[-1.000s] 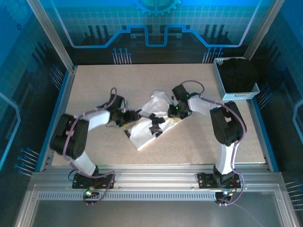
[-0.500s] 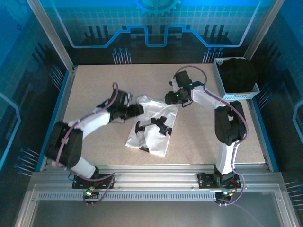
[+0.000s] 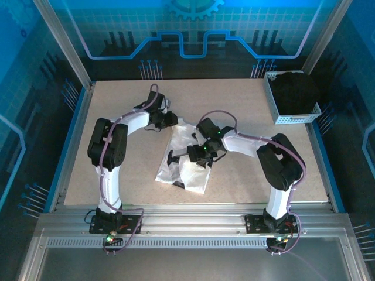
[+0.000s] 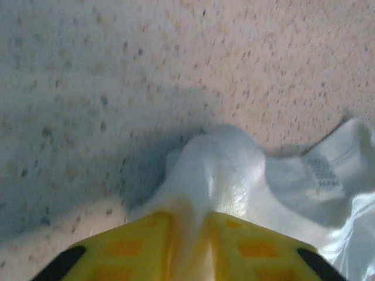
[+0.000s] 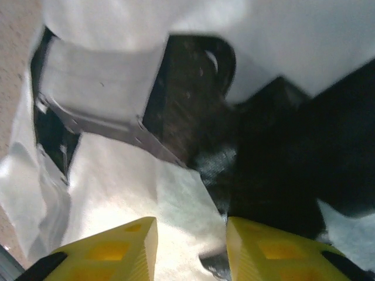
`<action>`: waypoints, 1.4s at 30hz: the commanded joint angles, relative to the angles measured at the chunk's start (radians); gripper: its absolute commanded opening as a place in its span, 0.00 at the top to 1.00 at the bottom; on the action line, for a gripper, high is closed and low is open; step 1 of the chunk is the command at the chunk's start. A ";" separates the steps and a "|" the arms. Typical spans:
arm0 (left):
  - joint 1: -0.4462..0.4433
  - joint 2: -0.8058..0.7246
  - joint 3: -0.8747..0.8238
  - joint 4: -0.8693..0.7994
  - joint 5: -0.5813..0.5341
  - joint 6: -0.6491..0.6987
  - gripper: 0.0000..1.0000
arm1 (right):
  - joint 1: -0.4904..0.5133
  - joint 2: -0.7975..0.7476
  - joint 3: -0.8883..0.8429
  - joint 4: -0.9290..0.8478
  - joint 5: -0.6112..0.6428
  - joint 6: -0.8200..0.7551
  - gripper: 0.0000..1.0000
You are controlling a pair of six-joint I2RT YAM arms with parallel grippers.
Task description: Fold the inside-out t-shirt
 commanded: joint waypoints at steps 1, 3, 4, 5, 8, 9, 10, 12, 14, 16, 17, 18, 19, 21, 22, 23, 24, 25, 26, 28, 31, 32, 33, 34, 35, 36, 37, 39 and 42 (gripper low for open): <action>0.019 0.067 0.102 -0.044 0.023 0.047 0.82 | -0.006 0.025 -0.023 -0.029 0.035 -0.001 0.68; 0.026 0.108 0.161 -0.061 0.031 0.060 0.84 | -0.006 0.032 -0.025 -0.066 0.068 -0.029 0.70; 0.030 0.125 0.190 -0.075 0.038 0.062 0.84 | -0.008 0.030 -0.026 -0.076 0.079 -0.039 0.71; 0.037 0.144 0.223 -0.099 0.047 0.063 0.83 | -0.010 0.024 -0.024 -0.087 0.091 -0.050 0.71; 0.053 0.154 0.265 -0.130 0.043 0.063 0.78 | -0.021 -0.020 0.000 -0.115 0.104 -0.074 0.70; 0.058 0.141 0.258 -0.129 0.041 0.061 0.74 | -0.025 -0.040 0.006 -0.117 0.107 -0.081 0.69; 0.063 0.118 0.238 -0.123 0.040 0.058 0.70 | -0.029 -0.065 0.010 -0.119 0.109 -0.087 0.67; 0.071 0.047 0.162 -0.092 0.037 0.049 0.57 | -0.049 -0.114 0.012 -0.118 0.107 -0.085 0.61; 0.076 -0.036 0.049 -0.021 0.046 0.025 0.45 | -0.093 -0.157 0.001 -0.104 0.090 -0.076 0.51; 0.077 -0.087 -0.033 0.032 0.097 0.016 0.38 | -0.141 -0.185 -0.012 -0.086 0.089 -0.072 0.40; 0.077 -0.096 -0.056 0.044 0.129 0.015 0.35 | -0.170 -0.190 -0.010 -0.085 0.097 -0.072 0.35; 0.076 -0.098 -0.070 0.053 0.157 0.015 0.33 | -0.197 -0.187 -0.005 -0.086 0.106 -0.074 0.32; 0.075 -0.094 -0.077 0.057 0.179 0.017 0.31 | -0.223 -0.176 0.006 -0.086 0.118 -0.078 0.29; 0.071 -0.076 -0.079 0.052 0.190 0.036 0.27 | -0.266 -0.133 0.043 -0.092 0.127 -0.084 0.21; 0.069 -0.066 -0.071 0.040 0.197 0.047 0.26 | -0.282 -0.097 0.071 -0.100 0.121 -0.092 0.16; 0.067 -0.057 -0.066 0.030 0.207 0.057 0.25 | -0.292 -0.058 0.104 -0.109 0.125 -0.099 0.13; 0.064 -0.048 -0.060 0.025 0.216 0.066 0.24 | -0.295 -0.024 0.133 -0.116 0.135 -0.105 0.12; 0.059 -0.039 -0.053 0.015 0.220 0.076 0.23 | -0.296 0.013 0.165 -0.124 0.140 -0.112 0.12; 0.052 -0.029 -0.045 0.003 0.225 0.086 0.23 | -0.295 0.049 0.194 -0.130 0.139 -0.114 0.12; 0.040 -0.007 -0.029 -0.021 0.231 0.106 0.22 | -0.294 0.106 0.234 -0.132 0.133 -0.116 0.12; 0.024 0.022 -0.012 -0.061 0.230 0.131 0.22 | -0.280 0.172 0.280 -0.134 0.102 -0.120 0.13; 0.022 0.030 -0.012 -0.069 0.229 0.138 0.22 | -0.271 0.189 0.290 -0.137 0.095 -0.120 0.13; 0.019 0.034 -0.014 -0.077 0.231 0.143 0.22 | -0.264 0.200 0.297 -0.140 0.090 -0.120 0.14; 0.014 0.037 -0.017 -0.082 0.234 0.150 0.22 | -0.253 0.214 0.302 -0.141 0.085 -0.118 0.14; 0.010 0.040 -0.023 -0.086 0.237 0.157 0.22 | -0.244 0.223 0.306 -0.141 0.081 -0.117 0.15; 0.006 0.043 -0.025 -0.090 0.243 0.162 0.23 | -0.237 0.229 0.304 -0.137 0.073 -0.114 0.16; 0.002 0.046 -0.027 -0.094 0.251 0.166 0.24 | -0.229 0.236 0.305 -0.131 0.059 -0.110 0.17; -0.006 0.054 -0.034 -0.096 0.264 0.172 0.27 | -0.216 0.242 0.299 -0.117 0.043 -0.100 0.21; -0.009 0.064 -0.037 -0.096 0.278 0.173 0.34 | -0.209 0.243 0.288 -0.084 0.029 -0.082 0.27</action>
